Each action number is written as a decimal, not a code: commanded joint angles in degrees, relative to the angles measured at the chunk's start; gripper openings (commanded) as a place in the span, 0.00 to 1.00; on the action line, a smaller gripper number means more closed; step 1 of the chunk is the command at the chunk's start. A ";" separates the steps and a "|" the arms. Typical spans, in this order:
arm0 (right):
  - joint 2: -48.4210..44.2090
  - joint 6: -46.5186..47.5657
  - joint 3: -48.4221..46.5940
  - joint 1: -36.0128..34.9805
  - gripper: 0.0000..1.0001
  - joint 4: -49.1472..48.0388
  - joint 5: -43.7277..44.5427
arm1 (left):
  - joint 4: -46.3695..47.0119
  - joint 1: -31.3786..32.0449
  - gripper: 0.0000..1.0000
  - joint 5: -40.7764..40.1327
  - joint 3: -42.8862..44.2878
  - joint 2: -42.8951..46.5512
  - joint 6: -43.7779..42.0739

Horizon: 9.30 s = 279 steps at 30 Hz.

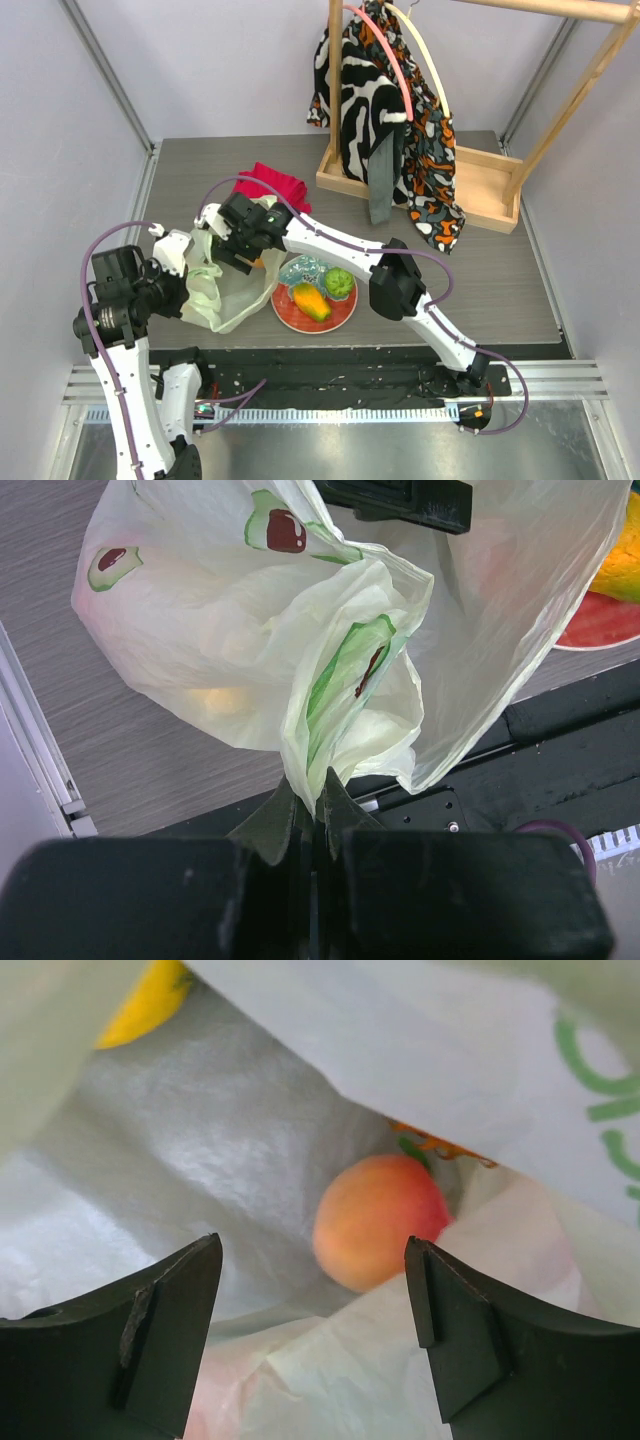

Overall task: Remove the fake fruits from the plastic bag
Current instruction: Take out the fake fruit from the plastic bag, then place the fake fruit on the plate, then adjust the plastic bag at the center of the board, then take out the fake fruit from the plastic bag.

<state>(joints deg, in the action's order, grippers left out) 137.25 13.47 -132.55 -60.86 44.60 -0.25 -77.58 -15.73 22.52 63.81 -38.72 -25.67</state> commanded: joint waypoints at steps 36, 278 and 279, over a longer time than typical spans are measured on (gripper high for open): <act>4.70 5.60 0.02 1.01 0.72 -5.85 7.57 | -1.78 0.17 0.00 0.42 -1.23 -1.62 0.44; -26.06 -25.36 27.70 8.65 0.33 -29.78 -48.43 | -2.32 7.99 0.00 -11.54 7.73 -3.20 8.36; -27.81 -22.73 26.48 8.65 0.33 -26.27 -49.92 | -2.14 7.99 0.00 -11.89 7.82 -4.07 8.88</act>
<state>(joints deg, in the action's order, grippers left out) 116.88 -21.15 -103.04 -51.94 7.86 -44.47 -78.26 -7.62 10.31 71.11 -41.15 -18.22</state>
